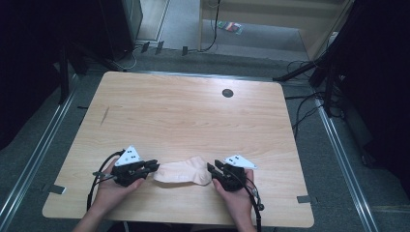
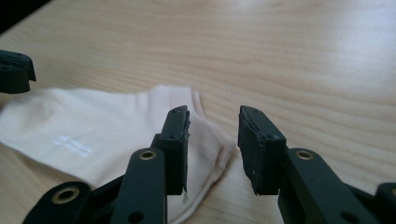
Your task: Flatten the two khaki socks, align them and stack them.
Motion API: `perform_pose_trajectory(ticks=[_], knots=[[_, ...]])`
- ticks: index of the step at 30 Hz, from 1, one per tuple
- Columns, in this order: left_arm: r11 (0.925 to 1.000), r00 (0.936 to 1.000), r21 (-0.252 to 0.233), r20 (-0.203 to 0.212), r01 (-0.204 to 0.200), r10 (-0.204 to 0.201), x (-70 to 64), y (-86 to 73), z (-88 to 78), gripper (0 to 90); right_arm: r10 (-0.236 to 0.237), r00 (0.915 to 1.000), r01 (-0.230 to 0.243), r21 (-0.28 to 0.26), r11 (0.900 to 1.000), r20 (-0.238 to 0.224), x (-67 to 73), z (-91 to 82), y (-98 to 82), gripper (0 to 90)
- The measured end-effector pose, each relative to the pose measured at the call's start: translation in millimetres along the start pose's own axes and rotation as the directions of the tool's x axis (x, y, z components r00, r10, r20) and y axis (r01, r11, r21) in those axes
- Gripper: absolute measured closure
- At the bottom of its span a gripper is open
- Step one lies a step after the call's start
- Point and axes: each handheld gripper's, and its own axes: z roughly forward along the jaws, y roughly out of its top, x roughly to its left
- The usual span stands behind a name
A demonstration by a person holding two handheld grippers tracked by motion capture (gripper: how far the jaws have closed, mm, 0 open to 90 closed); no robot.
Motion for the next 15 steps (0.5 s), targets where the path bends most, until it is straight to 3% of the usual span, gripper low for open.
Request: perform_pose_trajectory(ticks=[1, 2, 3, 4, 5, 6, 9, 10, 12, 15], knots=[[1.0, 1.0, 0.0, 0.0, 0.0, 0.0, 0.0, 0.0, 0.0, 78.5, 0.0, 1.0, 0.0, 0.0, 1.0, 0.0, 0.0, 0.0, 0.0, 64.0], [0.9989, 0.9983, -0.032, 0.048, 0.034, -0.033, -0.7, 0.9, -5.3, 78.5, -0.003, 0.9998, 0.002, -0.026, 1.0, -0.019, 2.1, -5.4, 1.5, 67.8], [0.9989, 0.9983, -0.032, 0.048, 0.034, -0.033, -0.7, 0.9, -5.3, 78.3, -0.003, 0.9998, 0.002, -0.026, 1.0, -0.019, 2.1, -5.4, 1.5, 67.8], [0.9993, 0.9951, -0.015, 0.094, 0.033, -0.032, -5.8, 0.3, -3.1, 77.7, -0.006, 0.9992, 0.005, -0.031, 1.0, -0.039, 5.3, -6.8, 1.6, 72.9], [0.9998, 0.9951, 0.0, 0.097, 0.019, -0.019, -8.4, -0.4, -0.7, 76.5, -0.019, 0.9983, 0.018, -0.02, 1.0, -0.054, 6.8, -5.0, 0.9, 74.9], [0.9998, 0.9951, 0.0, 0.097, 0.019, -0.019, -8.4, -0.4, -0.7, 75.3, -0.024, 0.9976, 0.023, -0.009, 1.0, -0.064, 8.1, -3.0, 0.2, 76.2], [0.9961, 0.9971, 0.078, 0.067, -0.042, 0.037, -16.2, -5.3, 11.5, 72.5, -0.044, 0.9965, 0.046, 0.02, 0.999, -0.071, 10.4, 3.9, -2.7, 77.4], [0.9902, 0.997, 0.125, 0.054, -0.062, 0.056, -17.3, -9.6, 17.3, 69.3, -0.048, 0.9964, 0.052, 0.053, 0.997, -0.07, 10.8, 11.3, -5.4, 77.9], [0.9825, 0.995, 0.159, 0.037, -0.097, 0.093, -18.4, -13.2, 20.2, 67.5, -0.052, 0.997, 0.057, 0.078, 0.995, -0.058, 9.5, 16.4, -7.4, 78.4], [0.9816, 0.9939, 0.157, 0.028, -0.11, 0.107, -19.0, -13.7, 20.0, 63.6, -0.048, 0.9977, 0.052, 0.087, 0.995, -0.048, 8.8, 17.9, -8.9, 80.1]])
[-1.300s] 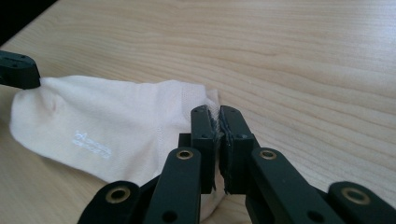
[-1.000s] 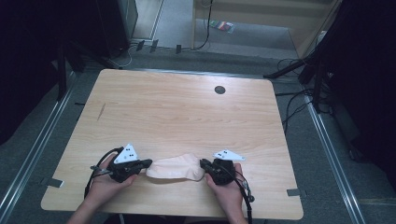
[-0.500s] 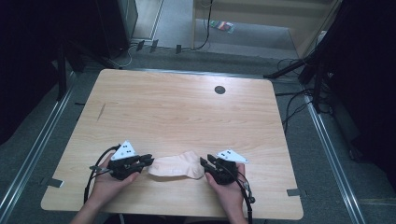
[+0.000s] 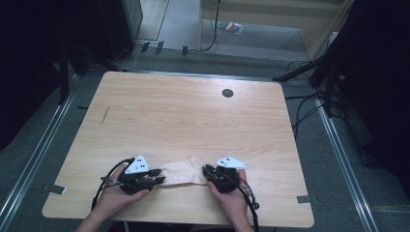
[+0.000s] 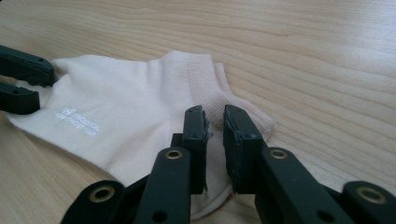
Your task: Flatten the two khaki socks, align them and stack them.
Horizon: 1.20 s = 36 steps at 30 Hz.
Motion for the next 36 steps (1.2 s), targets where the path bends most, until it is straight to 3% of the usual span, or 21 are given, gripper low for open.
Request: perform_pose_trajectory(ticks=[2, 8, 11, 17, 21, 22, 23, 25, 27, 28, 29, 30, 32, 33, 34, 35, 36], knots=[[0.9996, 0.9994, 0.004, -0.023, -0.027, 0.028, 0.7, -1.0, 0.4, 59.5, 0.002, 0.9999, -0.002, 0.01, 1.0, 0.016, -0.6, -1.5, -0.5, 83.2], [0.9972, 0.9971, -0.012, -0.018, -0.074, 0.074, 3.7, -4.0, 0.9, 55.8, 0.034, 0.999, -0.035, 0.016, 0.999, 0.028, -2.2, -5.9, -3.6, 89.7], [0.9957, 0.9955, -0.014, -0.026, -0.092, 0.091, 2.8, -4.2, 1.4, 53.6, 0.024, 0.9989, -0.024, 0.016, 1.0, 0.041, 0.1, -6.3, -4.4, 90.0], [0.9971, 0.9965, -0.024, -0.044, -0.072, 0.071, 8.4, -3.1, 3.4, 52.2, 0.045, 0.9979, -0.046, 0.015, 0.999, 0.046, 0.8, -7.0, -5.1, 90.0], [0.9968, 0.9961, -0.025, -0.049, -0.075, 0.074, 8.0, -3.3, 3.3, 52.0, 0.003, 0.9973, -0.004, 0.01, 1.0, 0.074, 5.5, -6.5, -5.9, 90.0], [0.9965, 0.9955, -0.027, -0.054, -0.079, 0.078, 7.7, -3.6, 3.2, 50.7, 0.009, 0.9979, -0.01, 0.009, 1.0, 0.064, 5.2, -6.3, -5.8, 88.2], [0.9962, 0.9953, -0.039, -0.061, -0.078, 0.076, 7.3, -4.8, 2.7, 48.0, 0.023, 0.9994, -0.023, 0.003, 1.0, 0.027, 3.2, -6.5, -5.5, 79.8], [0.9963, 0.9956, -0.047, -0.063, -0.072, 0.069, 7.5, -5.5, 2.1, 45.1, 0.021, 0.9998, -0.021, 0.0, 1.0, 0.007, 2.6, -6.9, -5.2, 75.6], [0.9965, 0.9964, -0.06, -0.065, -0.058, 0.055, 8.7, -6.6, 0.2, 33.1, -0.014, 0.9997, 0.013, -0.05, 0.999, -0.022, 5.4, -10.5, -2.5, 61.7], [0.9965, 0.9964, -0.06, -0.065, -0.058, 0.055, 8.7, -6.6, 0.2, 29.8, -0.014, 0.9997, 0.013, -0.05, 0.999, -0.022, 5.4, -10.5, -2.5, 61.7], [0.9966, 0.998, -0.073, -0.053, -0.038, 0.034, 10.0, -7.1, -1.8, 26.3, -0.034, 0.999, 0.031, -0.087, 0.996, -0.03, 7.1, -12.7, -0.4, 52.3], [0.9966, 0.998, -0.073, -0.053, -0.038, 0.034, 10.0, -7.1, -1.8, 22.4, -0.034, 0.999, 0.031, -0.087, 0.996, -0.03, 7.1, -12.7, -0.4, 52.3], [0.9969, 0.9976, -0.078, -0.068, -0.015, 0.009, 11.5, -7.3, -3.2, 12.9, -0.039, 0.9988, 0.035, -0.125, 0.992, -0.03, 6.0, -15.5, 1.6, 39.7], [0.9968, 0.9964, -0.079, -0.082, 0.015, -0.022, 12.8, -7.8, -4.4, 12.3, -0.035, 0.9986, 0.029, -0.129, 0.991, -0.04, 4.5, -16.3, 2.6, 35.5], [0.9968, 0.9964, -0.079, -0.082, 0.015, -0.022, 12.8, -7.8, -4.4, 11.3, -0.035, 0.9986, 0.029, -0.129, 0.991, -0.04, 4.5, -16.3, 2.6, 35.5], [0.9965, 0.9925, -0.075, -0.113, 0.036, -0.045, 13.8, -7.6, -5.2, 10.6, -0.027, 0.998, 0.019, -0.131, 0.991, -0.057, 1.6, -17.8, 4.6, 26.1], [0.9965, 0.9925, -0.075, -0.113, 0.036, -0.045, 13.8, -7.6, -5.2, 10.6, -0.027, 0.998, 0.019, -0.131, 0.991, -0.057, 1.6, -17.8, 4.6, 26.1]])
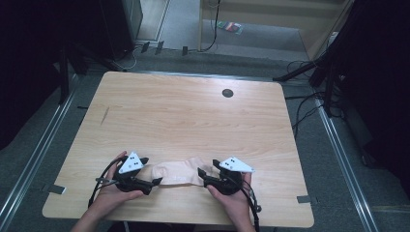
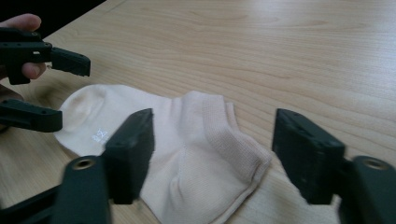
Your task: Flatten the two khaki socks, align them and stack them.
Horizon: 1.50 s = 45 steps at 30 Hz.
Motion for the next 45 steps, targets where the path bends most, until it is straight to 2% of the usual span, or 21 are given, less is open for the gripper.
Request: perform_pose_trajectory(ticks=[1, 2, 3, 4, 5, 9, 20, 23, 26, 27, 28, 29, 31, 32, 33, 34, 35, 38, 40, 42, 45], knots=[[0.9995, 0.9996, -0.017, -0.001, 0.028, -0.028, 2.2, -0.5, -3.0, 10.6, 0.009, 1.0, -0.009, -0.008, 1.0, -0.001, -2.2, -2.0, 1.7, 19.5], [0.9995, 0.9996, -0.017, -0.001, 0.028, -0.028, 2.2, -0.5, -3.0, 10.4, 0.009, 1.0, -0.009, -0.008, 1.0, -0.001, -2.2, -2.0, 1.7, 19.5], [0.9971, 0.9983, -0.049, 0.007, 0.058, -0.058, 6.0, -0.8, -8.5, 9.9, 0.008, 1.0, -0.008, -0.003, 1.0, 0.002, -3.9, -3.8, 2.9, 13.2], [0.9971, 0.9983, -0.049, 0.007, 0.058, -0.058, 6.0, -0.8, -8.5, 9.3, 0.008, 1.0, -0.008, -0.003, 1.0, 0.002, -3.9, -3.8, 2.9, 13.2], [0.9941, 0.997, -0.076, 0.002, 0.078, -0.078, 9.5, -1.4, -14.2, 8.8, -0.013, 0.9999, 0.013, -0.004, 1.0, 0.011, -6.0, -5.6, 3.2, 12.7], [0.9869, 0.9923, -0.107, -0.014, 0.121, -0.123, 18.2, -5.4, -23.7, 8.8, 0.02, 0.9994, -0.02, -0.004, 1.0, 0.03, -11.5, -8.4, 5.0, 12.6], [0.9781, 0.9829, -0.136, -0.074, 0.157, -0.168, 34.5, -21.8, -49.1, 8.8, 0.044, 0.9967, -0.042, -0.038, 0.998, 0.068, -28.4, -23.2, 8.4, 12.6], [0.9742, 0.9774, -0.146, -0.098, 0.172, -0.187, 42.1, -27.6, -57.5, 8.8, 0.053, 0.995, -0.049, -0.049, 0.998, 0.085, -34.8, -28.7, 9.5, 12.7], [0.967, 0.969, -0.162, -0.118, 0.197, -0.217, 49.2, -33.3, -64.5, 8.8, 0.049, 0.9934, -0.044, -0.057, 0.997, 0.104, -42.6, -34.7, 9.5, 12.7], [0.9627, 0.9636, -0.168, -0.128, 0.213, -0.235, 53.5, -36.7, -69.0, 8.7, 0.055, 0.9912, -0.048, -0.059, 0.997, 0.12, -48.2, -39.4, 9.1, 12.7], [0.9627, 0.9636, -0.168, -0.128, 0.213, -0.235, 53.5, -36.7, -69.0, 8.8, 0.055, 0.9912, -0.048, -0.059, 0.997, 0.12, -48.2, -39.4, 9.1, 12.7], [0.9579, 0.9574, -0.177, -0.141, 0.226, -0.252, 56.9, -40.2, -73.6, 8.8, 0.064, 0.9892, -0.056, -0.065, 0.996, 0.132, -54.6, -44.7, 8.5, 12.7], [0.9548, 0.9527, -0.179, -0.15, 0.237, -0.265, 60.3, -44.1, -78.2, 8.8, 0.069, 0.9872, -0.059, -0.073, 0.996, 0.144, -61.0, -50.1, 7.8, 12.7], [0.9548, 0.9527, -0.179, -0.15, 0.237, -0.265, 60.3, -44.1, -78.2, 8.8, 0.069, 0.9872, -0.059, -0.073, 0.996, 0.144, -61.0, -50.1, 7.8, 12.7], [0.9515, 0.9471, -0.182, -0.161, 0.248, -0.277, 63.6, -48.6, -82.4, 8.8, 0.078, 0.9845, -0.066, -0.08, 0.995, 0.157, -67.5, -55.6, 6.6, 12.7], [0.9515, 0.9471, -0.182, -0.161, 0.248, -0.277, 63.6, -48.6, -82.4, 8.8, 0.078, 0.9845, -0.066, -0.08, 0.995, 0.157, -67.5, -55.6, 6.6, 12.7], [0.9497, 0.9423, -0.183, -0.175, 0.254, -0.286, 66.2, -52.7, -86.5, 8.8, 0.085, 0.9812, -0.071, -0.085, 0.994, 0.173, -73.8, -61.1, 4.9, 12.7], [0.9461, 0.9376, -0.189, -0.181, 0.263, -0.297, 69.0, -56.9, -91.6, 8.8, 0.096, 0.977, -0.08, -0.088, 0.993, 0.19, -80.5, -67.6, 1.9, 12.7], [0.9466, 0.9357, -0.188, -0.191, 0.262, -0.297, 71.0, -60.3, -95.2, 8.8, 0.104, 0.9737, -0.087, -0.088, 0.992, 0.203, -85.5, -72.4, -0.9, 12.7], [0.9438, 0.9293, -0.19, -0.205, 0.27, -0.308, 73.5, -66.1, -100.2, 8.8, 0.107, 0.9685, -0.09, -0.085, 0.992, 0.225, -94.1, -80.2, -6.0, 12.7], [0.9436, 0.9247, -0.187, -0.219, 0.273, -0.311, 76.9, -70.8, -105.4, 8.8, 0.117, 0.9618, -0.1, -0.084, 0.991, 0.247, -101.4, -87.3, -10.6, 12.7]])
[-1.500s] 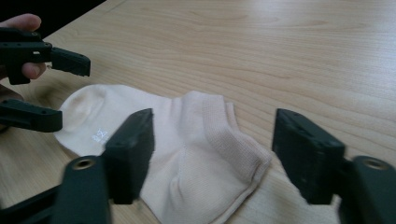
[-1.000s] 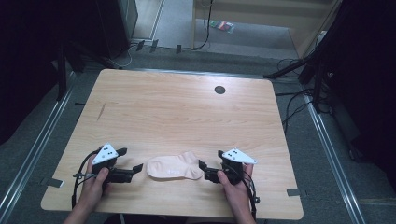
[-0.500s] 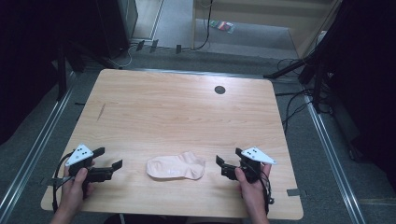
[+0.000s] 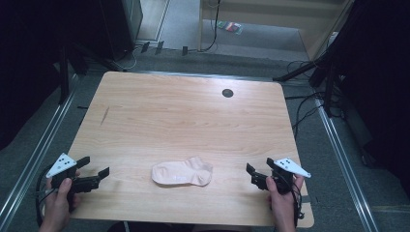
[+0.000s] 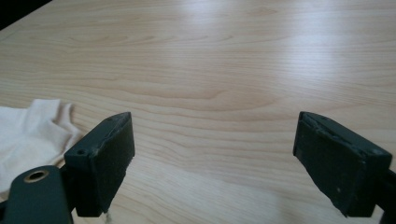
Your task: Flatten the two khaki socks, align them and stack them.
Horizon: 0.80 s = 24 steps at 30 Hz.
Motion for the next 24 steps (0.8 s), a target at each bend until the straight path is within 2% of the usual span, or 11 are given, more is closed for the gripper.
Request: perform_pose_trajectory(ticks=[8, 15, 19, 24], knots=[[0.9997, 0.9993, -0.016, -0.029, 0.021, -0.021, 9.1, -1.7, -6.7, 8.8, 0.011, 0.9986, -0.011, 0.008, 1.0, 0.051, -20.2, -11.6, -7.4, 12.7], [1.0, 0.9989, -0.001, -0.046, 0.008, -0.008, 13.2, -5.6, -9.7, 8.8, 0.022, 0.996, -0.024, 0.016, 1.0, 0.087, -36.7, -21.1, -15.4, 12.7], [0.9998, 0.9983, 0.001, -0.055, 0.021, -0.021, 18.7, -9.7, -14.9, 8.8, 0.03, 0.9942, -0.032, 0.022, 0.999, 0.103, -43.3, -25.8, -19.2, 12.7], [0.9991, 0.9955, -0.011, -0.085, 0.04, -0.041, 28.8, -14.1, -24.5, 8.8, 0.046, 0.9901, -0.05, 0.026, 0.998, 0.132, -54.2, -35.3, -25.6, 12.7]])
